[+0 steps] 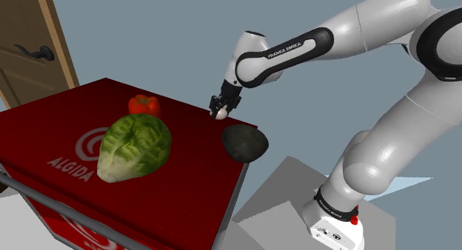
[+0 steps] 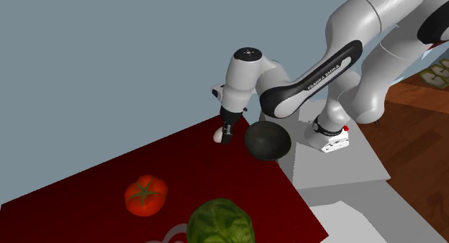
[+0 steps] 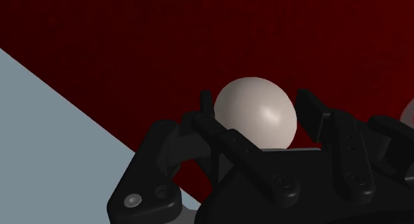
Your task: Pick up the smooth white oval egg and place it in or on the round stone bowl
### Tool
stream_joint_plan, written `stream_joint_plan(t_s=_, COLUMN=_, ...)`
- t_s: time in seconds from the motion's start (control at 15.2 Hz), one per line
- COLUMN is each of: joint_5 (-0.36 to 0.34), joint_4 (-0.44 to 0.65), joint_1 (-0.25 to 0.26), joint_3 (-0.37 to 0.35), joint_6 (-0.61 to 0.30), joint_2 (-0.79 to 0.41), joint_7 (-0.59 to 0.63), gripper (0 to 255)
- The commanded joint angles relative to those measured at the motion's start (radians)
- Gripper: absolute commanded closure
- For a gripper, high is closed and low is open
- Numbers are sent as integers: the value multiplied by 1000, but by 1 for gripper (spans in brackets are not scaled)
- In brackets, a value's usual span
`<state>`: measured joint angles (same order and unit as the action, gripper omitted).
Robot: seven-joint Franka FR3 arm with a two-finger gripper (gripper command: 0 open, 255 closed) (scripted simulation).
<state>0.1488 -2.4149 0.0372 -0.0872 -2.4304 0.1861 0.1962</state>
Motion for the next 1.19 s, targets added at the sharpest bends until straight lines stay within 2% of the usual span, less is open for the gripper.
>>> stream_joint_plan(t_s=0.0, joint_5=-2, joint_4=13, joint_1=-1, joint_3=1, joint_6=27, joint_2=13, joint_7=2, gripper=255)
stream_joint_plan(t_s=0.99, joint_5=-18, joint_4=145, joint_1=-7, joint_3=6, joint_6=238, joint_2=92, joint_7=24, gripper=255)
stream_joint_plan(t_s=1.12, joint_5=-15, joint_4=113, joint_1=-3, joint_3=2, joint_6=246, joint_2=133, joint_7=30, gripper=255)
